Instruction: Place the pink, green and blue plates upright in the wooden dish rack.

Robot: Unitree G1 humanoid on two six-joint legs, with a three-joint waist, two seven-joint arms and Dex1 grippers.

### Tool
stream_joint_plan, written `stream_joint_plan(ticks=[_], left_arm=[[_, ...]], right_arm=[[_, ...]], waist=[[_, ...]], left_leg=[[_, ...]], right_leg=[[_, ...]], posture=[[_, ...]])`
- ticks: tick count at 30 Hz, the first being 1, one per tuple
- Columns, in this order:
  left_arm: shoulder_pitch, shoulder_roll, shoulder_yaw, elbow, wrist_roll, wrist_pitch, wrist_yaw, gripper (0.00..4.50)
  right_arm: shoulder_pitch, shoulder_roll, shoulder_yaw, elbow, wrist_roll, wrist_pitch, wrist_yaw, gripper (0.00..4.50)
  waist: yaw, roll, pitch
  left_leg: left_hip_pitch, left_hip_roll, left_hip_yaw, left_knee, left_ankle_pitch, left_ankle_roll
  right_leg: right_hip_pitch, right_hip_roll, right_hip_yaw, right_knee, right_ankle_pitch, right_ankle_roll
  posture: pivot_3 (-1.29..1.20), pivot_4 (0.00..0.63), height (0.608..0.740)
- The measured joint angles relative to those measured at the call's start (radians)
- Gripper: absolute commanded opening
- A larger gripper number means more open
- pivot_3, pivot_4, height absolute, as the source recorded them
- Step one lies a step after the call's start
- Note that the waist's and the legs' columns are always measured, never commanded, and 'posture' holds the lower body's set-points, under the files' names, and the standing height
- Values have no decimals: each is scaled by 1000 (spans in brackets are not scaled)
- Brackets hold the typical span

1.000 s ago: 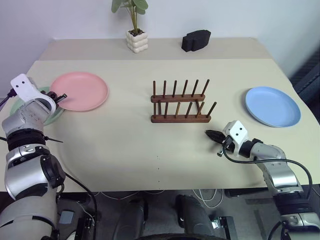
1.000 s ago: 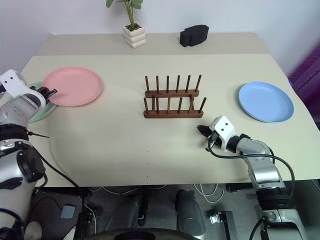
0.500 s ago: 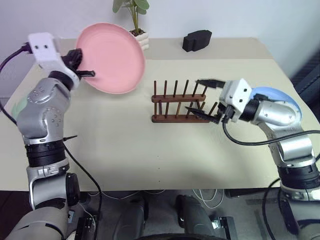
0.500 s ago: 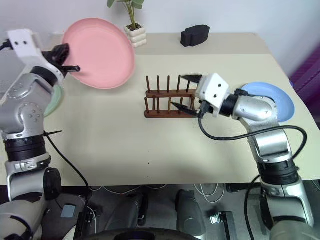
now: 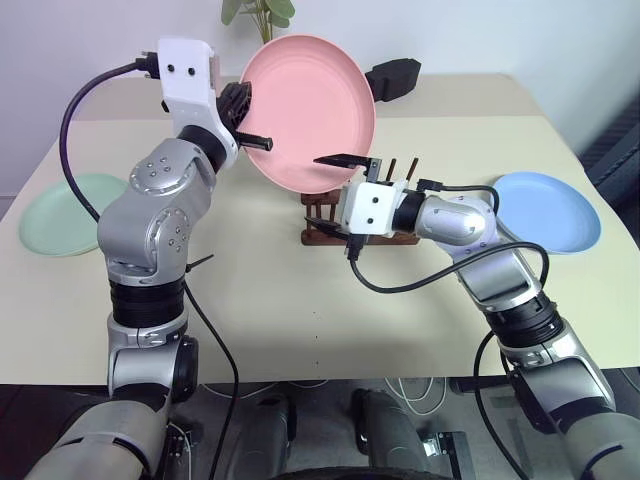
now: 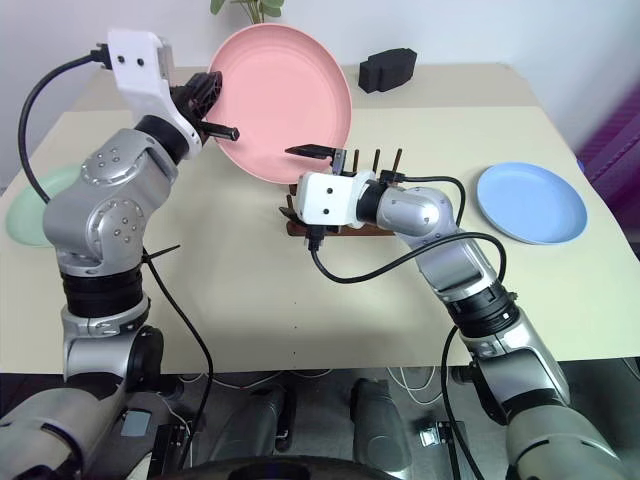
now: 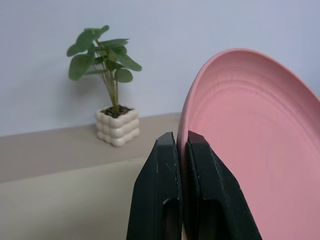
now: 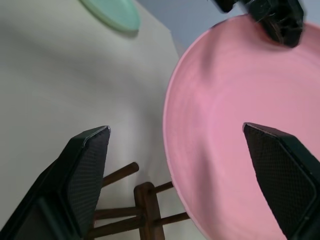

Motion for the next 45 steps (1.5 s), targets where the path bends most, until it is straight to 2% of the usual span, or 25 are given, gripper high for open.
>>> stream_joint_plan(ticks=[1, 4, 11, 17, 21, 27, 31, 34, 36, 39, 42, 45], left_arm=[[-1, -8, 2, -13, -5, 17, 3, 0], [-6, -23, 18, -41, -24, 66, 16, 0], [-5, -34, 60, -66, -43, 126, 25, 0], [-5, -50, 93, -66, -53, 134, 36, 0], [-3, -103, 139, -66, -86, 126, 37, 1370], [-3, -155, 220, -66, -153, 60, 43, 4420], [-20, -153, 290, -64, -167, -31, 76, 4476], [-4, -85, 301, -56, -161, -76, 59, 4476], [78, 29, 260, -53, -120, -121, -21, 4476], [214, 135, 204, -42, -71, -194, -157, 4476], [335, 216, 149, -51, -56, -280, -328, 4476], [413, 245, 129, -64, -81, -311, -449, 4476]], right_arm=[[-2, 4, 5, 12, -20, -14, -10, 4331], [-6, 7, 10, 52, -70, -55, -34, 3486], [-7, 13, 10, 97, -132, -125, -73, 37], [-7, 24, 12, 95, -157, -152, -75, 37], [-7, 22, 11, 95, -182, -158, -89, 0], [-6, 7, 1, 103, -216, -176, -125, 0], [-8, -35, -36, 133, -226, -215, -162, 0], [-13, -69, -99, 152, -209, -213, -178, 0], [-13, -72, -182, 153, -118, -167, -171, 0], [-11, -81, -313, 147, 37, -70, -133, 0], [19, -84, -412, 94, 230, 68, -60, 0], [54, -86, -464, 23, 394, 186, 9, 0]], waist=[[0, 0, 0], [0, 0, 0], [-2, 0, 0], [1, 0, 0], [1, 0, 0], [-2, 0, 0], [1, 0, 0], [1, 0, 0], [-3, 0, 0], [-2, 0, 0], [-1, 0, 0], [0, 0, 0]], left_leg=[[0, 0, 0, 0, 0, 0], [0, 0, 0, 0, 0, 0], [0, 0, 0, 0, 0, -1], [0, 0, 0, 0, 1, -1], [0, 0, 0, 0, 1, -1], [0, 0, 0, 0, 1, -2], [0, 0, 1, 0, 1, -2], [0, 0, 2, 0, 1, -1], [1, 0, 3, -1, 1, -1], [0, 1, 3, -1, 1, -1], [0, 2, 2, -1, 1, -1], [0, 4, 2, -1, 0, 0]], right_leg=[[0, 0, 0, 0, 0, 0], [0, 0, 0, 0, 0, 0], [0, 1, 0, 0, 0, 0], [0, 1, 0, 0, 0, 0], [0, 1, 0, 0, 0, 0], [0, 1, 0, 0, 0, -1], [0, 1, 0, 0, 0, -1], [0, 1, 0, 0, 0, -1], [0, 1, 1, 0, 0, -1], [0, 1, 1, 0, 1, -1], [0, 1, 1, 0, 1, -2], [0, 1, 1, 0, 1, -2]], posture=[[0, 150, 730], [0, 150, 730], [0, 150, 730], [0, 150, 730], [0, 150, 730], [0, 150, 730], [0, 150, 730], [0, 150, 730], [0, 150, 730], [0, 150, 730], [0, 150, 730], [0, 150, 730]])
